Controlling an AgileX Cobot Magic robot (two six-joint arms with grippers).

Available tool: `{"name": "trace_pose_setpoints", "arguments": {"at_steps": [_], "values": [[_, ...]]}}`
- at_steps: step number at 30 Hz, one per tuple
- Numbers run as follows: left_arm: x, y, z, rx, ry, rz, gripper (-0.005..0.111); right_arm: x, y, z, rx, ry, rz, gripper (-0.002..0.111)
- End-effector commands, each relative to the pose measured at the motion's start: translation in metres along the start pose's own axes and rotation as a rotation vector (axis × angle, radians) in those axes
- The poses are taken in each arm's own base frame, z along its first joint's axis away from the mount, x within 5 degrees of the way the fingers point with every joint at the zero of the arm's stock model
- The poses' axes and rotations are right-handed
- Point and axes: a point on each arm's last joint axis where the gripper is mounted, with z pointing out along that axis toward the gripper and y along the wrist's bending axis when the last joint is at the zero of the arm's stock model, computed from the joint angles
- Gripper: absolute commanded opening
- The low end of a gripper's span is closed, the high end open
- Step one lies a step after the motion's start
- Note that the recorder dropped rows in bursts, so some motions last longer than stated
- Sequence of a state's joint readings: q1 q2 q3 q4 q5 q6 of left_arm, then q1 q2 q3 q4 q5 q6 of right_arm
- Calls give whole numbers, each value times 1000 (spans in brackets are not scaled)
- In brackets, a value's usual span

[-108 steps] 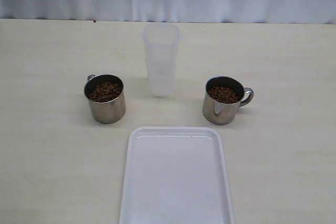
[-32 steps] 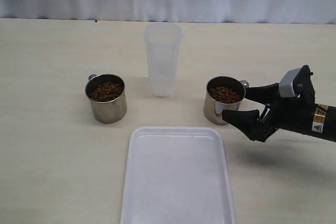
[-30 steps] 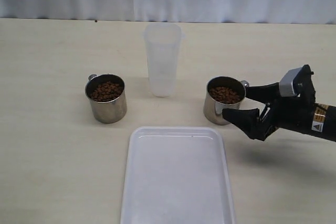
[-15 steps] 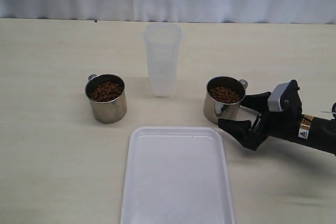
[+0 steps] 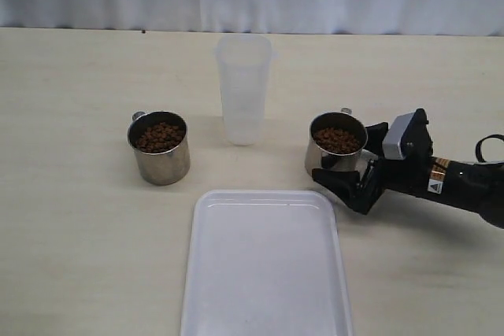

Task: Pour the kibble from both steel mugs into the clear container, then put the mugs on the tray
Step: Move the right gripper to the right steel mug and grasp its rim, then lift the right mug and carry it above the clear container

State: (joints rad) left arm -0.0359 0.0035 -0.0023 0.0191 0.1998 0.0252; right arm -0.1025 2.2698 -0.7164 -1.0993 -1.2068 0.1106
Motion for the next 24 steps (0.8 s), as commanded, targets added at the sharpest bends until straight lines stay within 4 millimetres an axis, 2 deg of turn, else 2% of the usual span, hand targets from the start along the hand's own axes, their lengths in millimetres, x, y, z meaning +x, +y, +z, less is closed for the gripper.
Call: {"name": "trace_pose_setpoints", "arguments": {"at_steps": [1,6,8,10,13,14,18,24], "values": [[0,0,0,6,-13,-6,0,-6,3,11,40,-23,-41,82],[0,0,0,6,-13,-6,0,-8,1,15,87,-29,-22,82],[-1,0,0,6,-19,-7,0,-8,1,15,88,-29,-22,76],[-1,0,0,6,-19,-7,0,-8,1,15,88,-29,-22,58],[-1,0,0,6,-19,-7,0,-13,-4,13,129,-44,-2,11],[-1,0,0,6,-19,-7,0,-24,-6,7,175,-68,54,5],[-1,0,0,6,-19,-7,0,-56,-7,-15,300,-131,90,5],[-1,0,0,6,-19,-7,0,-91,-10,-48,659,167,250,5]]}}
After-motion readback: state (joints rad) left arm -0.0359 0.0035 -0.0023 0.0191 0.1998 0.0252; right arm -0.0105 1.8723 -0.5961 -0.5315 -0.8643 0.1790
